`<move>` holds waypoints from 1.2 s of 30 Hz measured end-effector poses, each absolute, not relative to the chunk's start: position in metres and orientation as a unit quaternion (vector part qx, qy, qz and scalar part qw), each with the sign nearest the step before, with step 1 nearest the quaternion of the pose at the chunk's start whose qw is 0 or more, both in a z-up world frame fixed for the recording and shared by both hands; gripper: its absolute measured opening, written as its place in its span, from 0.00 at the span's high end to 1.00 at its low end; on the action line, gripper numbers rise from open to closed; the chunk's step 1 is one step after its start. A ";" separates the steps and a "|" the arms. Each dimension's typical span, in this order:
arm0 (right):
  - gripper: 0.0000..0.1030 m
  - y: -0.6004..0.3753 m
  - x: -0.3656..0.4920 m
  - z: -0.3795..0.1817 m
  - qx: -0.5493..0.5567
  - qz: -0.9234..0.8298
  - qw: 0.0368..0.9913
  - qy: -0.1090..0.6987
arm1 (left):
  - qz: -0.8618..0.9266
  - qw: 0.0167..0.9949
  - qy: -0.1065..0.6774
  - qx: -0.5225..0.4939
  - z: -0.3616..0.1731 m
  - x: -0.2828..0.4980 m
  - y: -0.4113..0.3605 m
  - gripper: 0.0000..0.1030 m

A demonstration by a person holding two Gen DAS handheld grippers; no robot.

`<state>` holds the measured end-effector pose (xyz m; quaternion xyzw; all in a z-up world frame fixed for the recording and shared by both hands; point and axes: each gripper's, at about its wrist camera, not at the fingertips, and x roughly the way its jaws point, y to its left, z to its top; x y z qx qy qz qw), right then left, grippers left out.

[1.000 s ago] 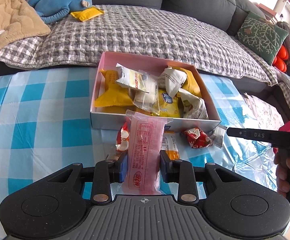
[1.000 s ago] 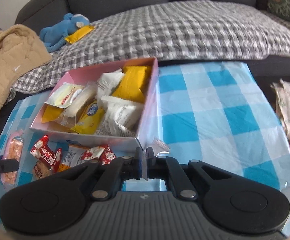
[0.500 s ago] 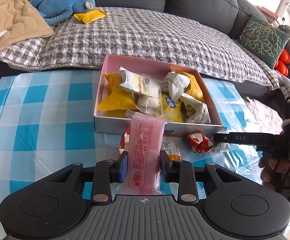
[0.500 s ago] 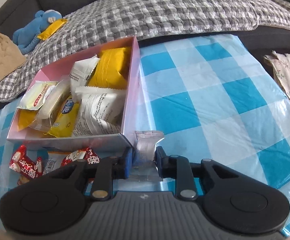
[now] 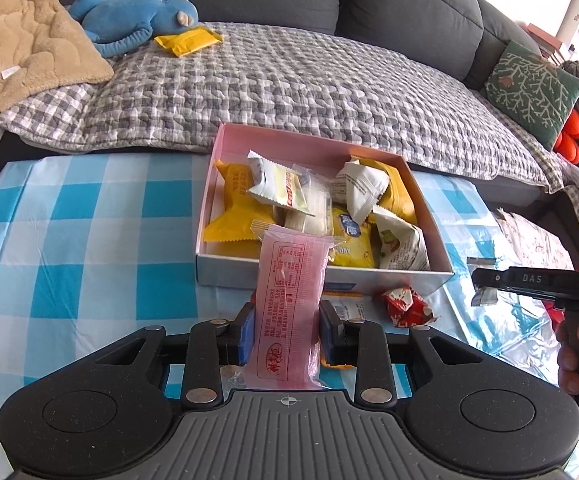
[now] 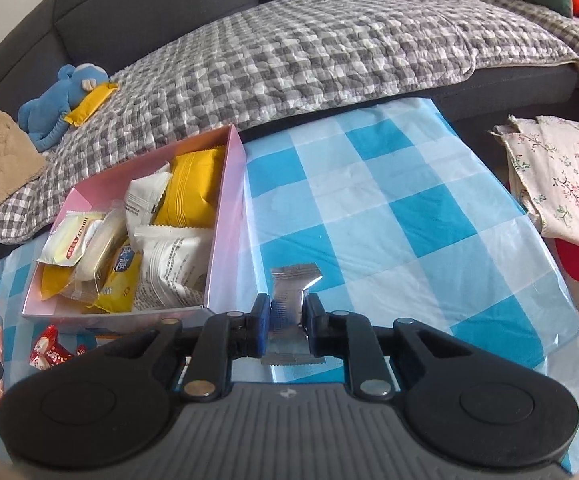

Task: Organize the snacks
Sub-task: 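Carry the pink packet and silver wrapper into the box and open both tools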

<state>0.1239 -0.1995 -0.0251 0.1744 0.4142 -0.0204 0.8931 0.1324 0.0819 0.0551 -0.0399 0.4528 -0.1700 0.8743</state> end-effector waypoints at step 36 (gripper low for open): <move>0.80 -0.122 0.174 -0.003 0.132 0.116 0.917 0.357 | -0.175 0.892 0.415 -0.038 0.026 0.223 0.034 0.68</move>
